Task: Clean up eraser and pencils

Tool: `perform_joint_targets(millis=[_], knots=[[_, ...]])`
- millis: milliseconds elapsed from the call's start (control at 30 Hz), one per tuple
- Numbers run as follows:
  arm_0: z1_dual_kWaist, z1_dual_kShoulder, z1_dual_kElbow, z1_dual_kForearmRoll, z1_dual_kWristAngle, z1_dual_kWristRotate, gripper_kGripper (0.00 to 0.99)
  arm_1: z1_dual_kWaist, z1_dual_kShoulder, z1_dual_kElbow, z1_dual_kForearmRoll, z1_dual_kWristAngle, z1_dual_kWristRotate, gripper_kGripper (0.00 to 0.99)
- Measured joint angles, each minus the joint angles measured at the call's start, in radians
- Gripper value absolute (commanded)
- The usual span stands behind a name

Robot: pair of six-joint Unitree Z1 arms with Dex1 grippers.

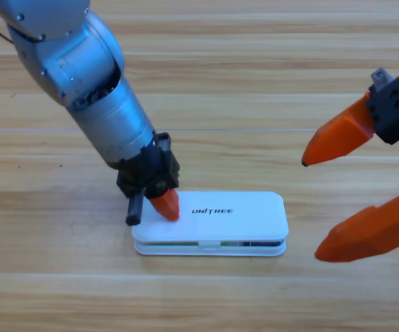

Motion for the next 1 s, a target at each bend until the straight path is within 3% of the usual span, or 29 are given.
perform_joint_targets(millis=[1000], knots=[[-0.037,0.005,0.044,-0.071,0.010,-0.029,0.000,0.000,0.026,0.000,0.000,0.004,0.001,0.988]])
